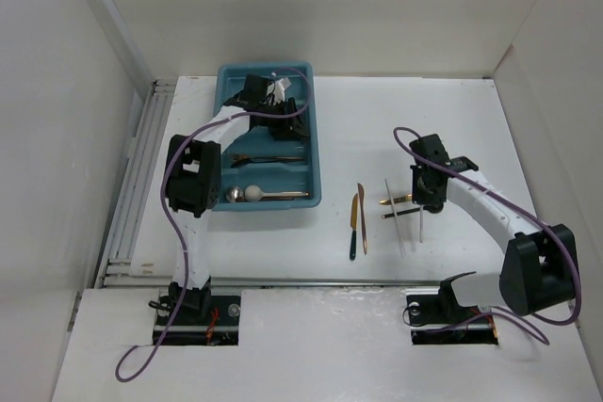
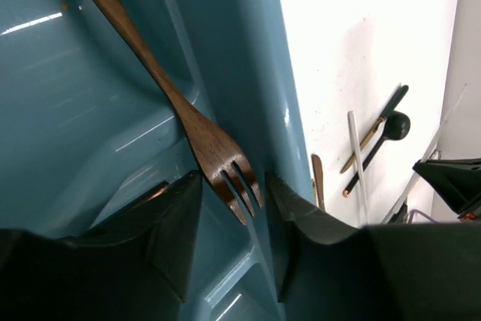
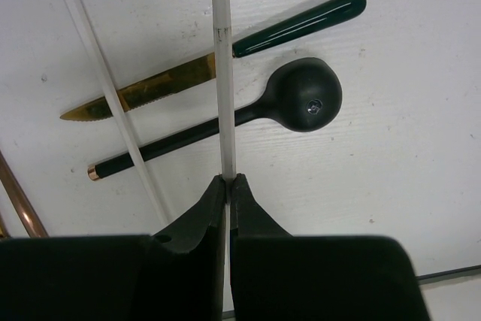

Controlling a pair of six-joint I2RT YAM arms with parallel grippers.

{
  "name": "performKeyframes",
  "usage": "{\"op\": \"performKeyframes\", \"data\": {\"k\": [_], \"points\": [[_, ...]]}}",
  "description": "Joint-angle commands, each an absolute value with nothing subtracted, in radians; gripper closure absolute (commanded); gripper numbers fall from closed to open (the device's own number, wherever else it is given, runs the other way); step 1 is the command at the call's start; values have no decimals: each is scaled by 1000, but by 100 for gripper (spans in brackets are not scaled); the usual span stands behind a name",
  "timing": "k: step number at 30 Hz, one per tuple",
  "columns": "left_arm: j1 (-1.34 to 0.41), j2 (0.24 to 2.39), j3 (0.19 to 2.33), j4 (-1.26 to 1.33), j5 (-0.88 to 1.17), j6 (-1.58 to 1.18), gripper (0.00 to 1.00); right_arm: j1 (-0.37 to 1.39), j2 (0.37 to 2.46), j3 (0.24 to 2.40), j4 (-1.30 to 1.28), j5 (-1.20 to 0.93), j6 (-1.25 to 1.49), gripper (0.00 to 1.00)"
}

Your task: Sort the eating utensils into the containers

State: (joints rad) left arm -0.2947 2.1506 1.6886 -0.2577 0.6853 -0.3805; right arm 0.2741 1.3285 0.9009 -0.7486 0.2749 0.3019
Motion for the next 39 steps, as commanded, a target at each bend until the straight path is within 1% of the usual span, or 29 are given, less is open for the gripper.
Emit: {"op": "performKeyframes", "data": {"k": [1,2,3,6,7,10,11,14,19,23,24,25,27,29,31,32,33,34,35,36,38,39], "points": [[-295,2164,1700,-261,704,-390,65,268,1334,948,-738,308,295,100],[-295,2178,1700,-273,704,-381,68,268,1335,948,-738,308,295,100],[-295,2189,1712,-273,704,-380,73,268,1335,959,-738,308,295,100],[-295,2198,1712,-282,704,-380,79,268,1335,959,-749,318,295,100],[-295,2198,1712,-282,704,-380,86,268,1335,959,-749,318,295,100],[-285,2198,1712,-282,704,-380,94,268,1335,959,-758,318,295,100],[-285,2198,1712,-282,704,-380,100,268,1335,959,-758,318,295,100],[-285,2188,1721,-282,725,-380,100,268,1344,959,-758,318,285,100],[-285,2138,1759,-319,726,-295,100,268,1344,968,-758,327,285,100],[-294,2056,1784,-382,646,-134,100,268,1344,959,-749,318,285,100],[-304,2037,1784,-393,626,-42,100,268,1344,959,-749,318,285,100],[-304,2017,1784,-402,577,6,100,268,1344,959,-749,318,285,100],[-313,1970,1784,-437,548,98,100,268,1335,959,-749,318,285,100],[-313,1960,1793,-497,512,283,100,268,1335,950,-738,318,285,100],[-313,1950,1815,-622,489,441,100,268,1335,950,-738,318,285,100],[-313,1950,1815,-665,444,524,100,268,1335,950,-738,308,285,100],[-313,1939,1801,-710,408,699,100,268,1325,950,-738,308,285,100],[-325,1928,1758,-762,361,765,100,268,1325,950,-738,308,285,100],[-325,1919,1721,-776,268,828,100,268,1325,950,-729,298,285,100],[-334,1899,1638,-776,218,936,100,268,1315,950,-729,298,285,100],[-334,1876,1550,-761,131,1017,100,268,1315,940,-719,287,275,100],[-334,1865,1510,-749,54,1050,100,268,1304,940,-719,278,275,100]]}}
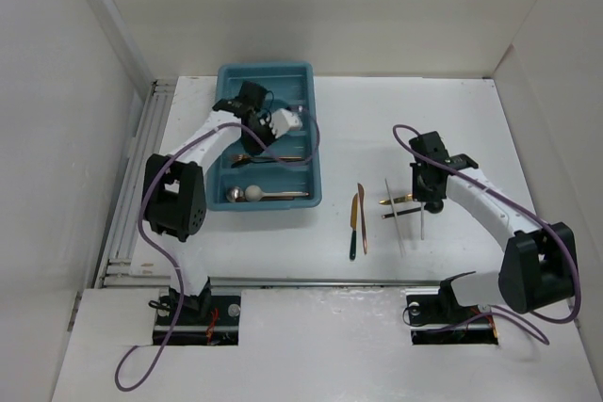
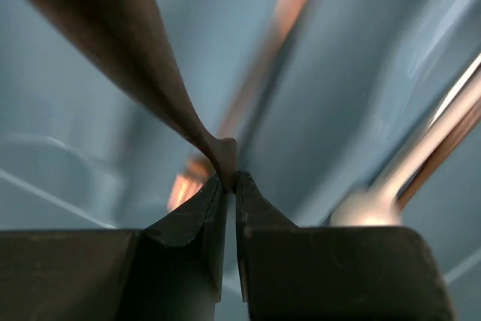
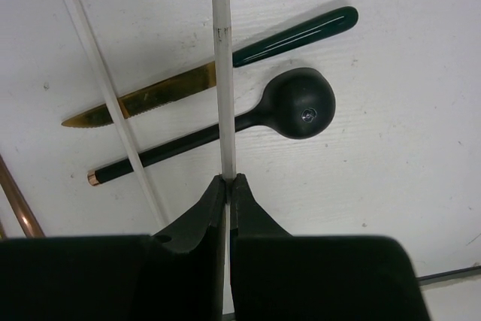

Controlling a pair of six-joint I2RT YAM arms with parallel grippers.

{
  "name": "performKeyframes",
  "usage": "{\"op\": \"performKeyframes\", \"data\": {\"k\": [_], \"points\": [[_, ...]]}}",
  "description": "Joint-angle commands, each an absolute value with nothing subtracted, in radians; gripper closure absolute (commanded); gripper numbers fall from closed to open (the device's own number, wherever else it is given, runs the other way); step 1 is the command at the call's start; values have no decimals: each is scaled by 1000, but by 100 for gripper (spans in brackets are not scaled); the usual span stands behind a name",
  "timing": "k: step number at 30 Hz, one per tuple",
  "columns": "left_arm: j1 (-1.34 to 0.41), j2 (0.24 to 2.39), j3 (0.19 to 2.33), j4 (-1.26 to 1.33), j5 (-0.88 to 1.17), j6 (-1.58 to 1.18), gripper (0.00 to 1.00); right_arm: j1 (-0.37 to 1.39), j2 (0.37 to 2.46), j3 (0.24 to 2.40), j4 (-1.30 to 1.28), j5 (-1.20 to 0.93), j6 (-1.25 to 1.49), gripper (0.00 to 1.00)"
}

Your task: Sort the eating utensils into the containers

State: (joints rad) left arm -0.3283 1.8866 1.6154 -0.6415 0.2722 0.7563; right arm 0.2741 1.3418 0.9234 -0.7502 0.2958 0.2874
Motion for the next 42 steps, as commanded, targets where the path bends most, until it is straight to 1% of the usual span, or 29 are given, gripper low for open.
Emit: {"op": "performKeyframes", "data": {"k": [1,3,6,7,8,9,11,13,14,17,18,21,22,23,24,25,26,27,28,29,30,31,32,33,34,36,37,39,42], "points": [[-334,1856,1471,-732,20,1077,100,268,1304,940,-710,278,265,100],[-334,1842,1382,-660,-55,1111,100,268,1295,940,-710,278,265,100],[-334,1833,1347,-591,-97,1111,100,268,1282,940,-701,259,256,100],[-344,1833,1335,-575,-119,1100,98,268,1272,940,-701,259,256,100],[-344,1833,1335,-563,-120,1091,91,268,1272,940,-701,259,256,100],[-344,1833,1335,-551,-120,1080,73,268,1256,940,-701,259,246,100],[-344,1833,1354,-551,-129,1042,56,279,1230,962,-710,259,224,100],[-344,1815,1384,-551,-129,1022,51,290,1210,989,-697,259,191,100],[-344,1815,1394,-551,-120,1009,46,304,1198,1008,-684,259,174,100],[-334,1792,1428,-560,-104,977,46,350,1230,1119,-615,259,94,100],[-325,1777,1442,-560,-94,977,46,380,1253,1197,-570,249,71,100],[-313,1740,1465,-560,-74,928,46,443,1399,1331,-482,226,-41,100],[-296,1730,1476,-560,-57,911,46,496,1446,1430,-415,225,-76,100],[-269,1708,1503,-569,-35,867,46,527,1554,1489,-385,225,-150,100],[-252,1695,1518,-569,10,838,46,557,1615,1552,-361,235,-187,100],[-232,1684,1534,-569,37,807,46,608,1676,1685,-310,250,-222,100],[-186,1658,1560,-569,63,769,47,629,1795,1747,-278,265,-251,100],[-157,1648,1571,-569,86,668,47,647,1854,1803,-241,281,-280,100],[-126,1635,1571,-578,148,620,50,669,1911,1859,-203,272,-293,100],[-95,1623,1580,-578,179,570,50,669,1969,1970,-137,255,-304,100],[-28,1593,1566,-578,210,519,51,684,2093,2035,-115,235,-334,100],[7,1577,1551,-578,262,433,52,693,2158,2105,-100,245,-347,100],[38,1559,1533,-578,285,398,53,715,2225,2253,-89,261,-363,100],[67,1522,1491,-569,305,373,53,727,2350,2326,-80,281,-383,100],[113,1507,1471,-560,322,353,53,738,2406,2395,-80,294,-434,100],[139,1482,1441,-560,331,324,54,773,2488,2506,-63,319,-495,100],[140,1473,1421,-560,322,324,55,782,2528,2507,-46,319,-558,100],[140,1460,1407,-560,287,313,55,796,2528,2412,9,351,-612,100],[140,1442,1397,-549,278,282,55,805,2519,2324,21,322,-664,100]]}}
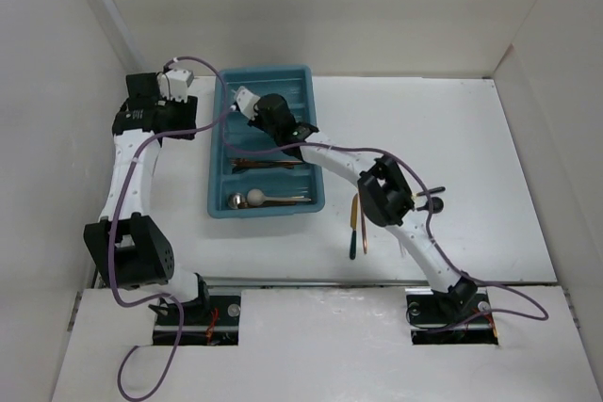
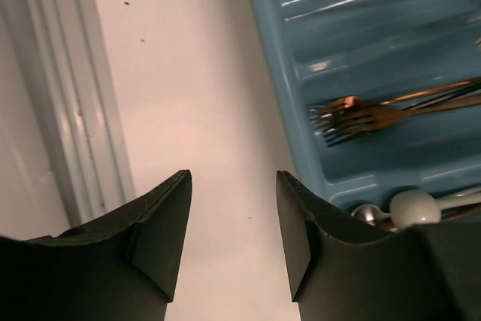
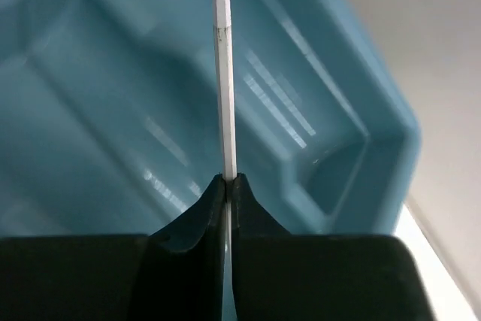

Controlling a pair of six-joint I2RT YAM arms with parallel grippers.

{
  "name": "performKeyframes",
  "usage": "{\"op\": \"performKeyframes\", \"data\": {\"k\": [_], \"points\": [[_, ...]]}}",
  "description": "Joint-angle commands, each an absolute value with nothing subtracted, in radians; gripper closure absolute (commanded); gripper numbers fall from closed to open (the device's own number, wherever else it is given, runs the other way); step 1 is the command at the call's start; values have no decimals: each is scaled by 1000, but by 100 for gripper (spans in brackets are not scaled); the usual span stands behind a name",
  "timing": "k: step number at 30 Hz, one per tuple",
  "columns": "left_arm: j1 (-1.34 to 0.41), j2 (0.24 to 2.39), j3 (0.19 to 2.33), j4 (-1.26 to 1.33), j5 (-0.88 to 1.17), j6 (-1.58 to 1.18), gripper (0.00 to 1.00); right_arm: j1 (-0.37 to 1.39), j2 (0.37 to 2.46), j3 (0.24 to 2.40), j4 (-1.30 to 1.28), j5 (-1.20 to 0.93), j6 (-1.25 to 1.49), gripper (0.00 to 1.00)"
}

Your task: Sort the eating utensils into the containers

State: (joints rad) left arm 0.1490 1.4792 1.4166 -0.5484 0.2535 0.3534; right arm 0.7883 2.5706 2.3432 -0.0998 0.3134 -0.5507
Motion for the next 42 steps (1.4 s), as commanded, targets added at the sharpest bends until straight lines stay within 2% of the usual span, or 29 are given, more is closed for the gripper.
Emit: {"op": "performKeyframes", "data": {"k": [1,3,4,5,8,11,13,17,18,21,22,25,29,31,35,36,39,42], "points": [[140,1442,1397,-549,278,273,54,805,2508,2280,21,312,-678,94],[140,1442,1408,-529,278,253,51,818,2471,2229,21,282,-724,83],[140,1442,1420,-529,278,238,50,831,2458,2186,21,282,-733,75],[140,1442,1433,-520,278,238,47,845,2432,2171,21,282,-733,52],[150,1451,1445,-509,278,229,43,854,2396,2146,21,308,-733,21],[160,1470,1465,-500,278,207,42,864,2329,2164,21,415,-678,18],[170,1480,1477,-488,278,198,42,864,2200,2120,21,454,-599,15],[179,1502,1477,-479,268,134,42,855,1877,1867,-143,465,-327,5],[179,1502,1477,-479,268,123,42,835,1817,1783,-343,442,-242,5],[179,1511,1428,-479,278,81,41,725,1613,1613,-628,283,130,2],[179,1511,1410,-479,278,68,37,698,1562,1444,-737,250,194,2],[179,1531,1332,-459,294,31,33,637,1372,1129,-811,166,357,5],[179,1551,1264,-459,399,9,30,583,1250,910,-831,109,449,9],[169,1551,1250,-450,408,9,29,563,1241,858,-841,78,468,12],[158,1551,1232,-449,385,21,29,541,1287,808,-841,67,477,24],[158,1551,1232,-449,385,31,29,507,1308,818,-841,67,477,32],[158,1551,1232,-449,376,31,29,457,1396,827,-851,109,489,43],[158,1551,1232,-449,367,31,29,448,1417,812,-792,121,500,46]]}}
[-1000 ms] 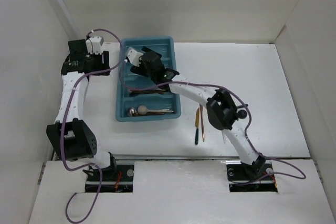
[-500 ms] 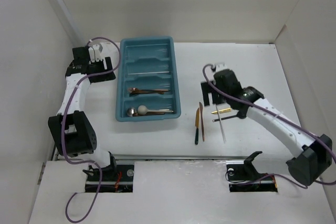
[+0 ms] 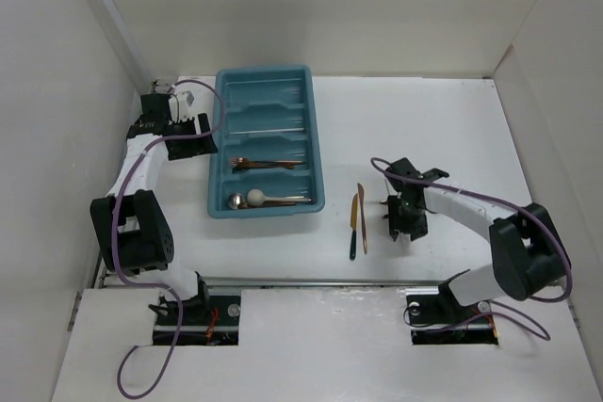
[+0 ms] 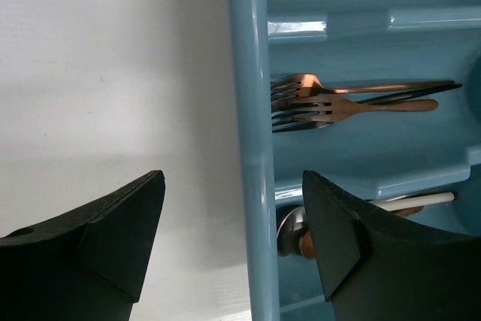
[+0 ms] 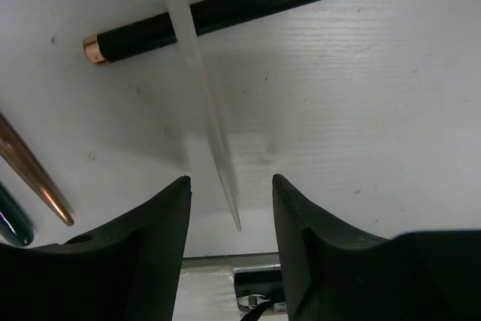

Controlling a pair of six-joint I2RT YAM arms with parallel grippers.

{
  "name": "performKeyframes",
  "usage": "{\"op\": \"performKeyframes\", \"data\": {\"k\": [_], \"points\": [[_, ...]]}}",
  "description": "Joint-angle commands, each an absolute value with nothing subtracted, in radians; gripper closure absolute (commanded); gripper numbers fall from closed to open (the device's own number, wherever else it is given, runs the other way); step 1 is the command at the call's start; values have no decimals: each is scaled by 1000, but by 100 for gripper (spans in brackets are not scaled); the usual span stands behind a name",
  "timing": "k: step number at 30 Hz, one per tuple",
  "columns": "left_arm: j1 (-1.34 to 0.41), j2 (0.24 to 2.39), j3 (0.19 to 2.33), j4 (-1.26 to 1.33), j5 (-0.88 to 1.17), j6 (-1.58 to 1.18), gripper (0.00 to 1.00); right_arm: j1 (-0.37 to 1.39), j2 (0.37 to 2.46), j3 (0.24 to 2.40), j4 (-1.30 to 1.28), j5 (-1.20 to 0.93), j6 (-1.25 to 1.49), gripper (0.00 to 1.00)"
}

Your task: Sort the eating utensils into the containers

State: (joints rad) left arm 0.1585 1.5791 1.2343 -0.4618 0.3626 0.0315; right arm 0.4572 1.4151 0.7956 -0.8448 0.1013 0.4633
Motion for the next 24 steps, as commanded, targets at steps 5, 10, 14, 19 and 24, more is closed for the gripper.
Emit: {"op": "performKeyframes", "data": {"k": [5,10,14,19,24], "points": [[158,1560,1243,-459,367,21,29,425,1537,845,-742,153,500,53],[158,1560,1252,-468,348,21,29,425,1614,879,-710,164,469,89],[158,1560,1252,-468,348,31,29,436,1603,879,-735,155,469,100],[167,1560,1252,-468,348,40,29,526,1485,1006,-912,251,520,100],[178,1551,1252,-468,339,40,29,669,1485,1381,-996,468,263,100]]}}
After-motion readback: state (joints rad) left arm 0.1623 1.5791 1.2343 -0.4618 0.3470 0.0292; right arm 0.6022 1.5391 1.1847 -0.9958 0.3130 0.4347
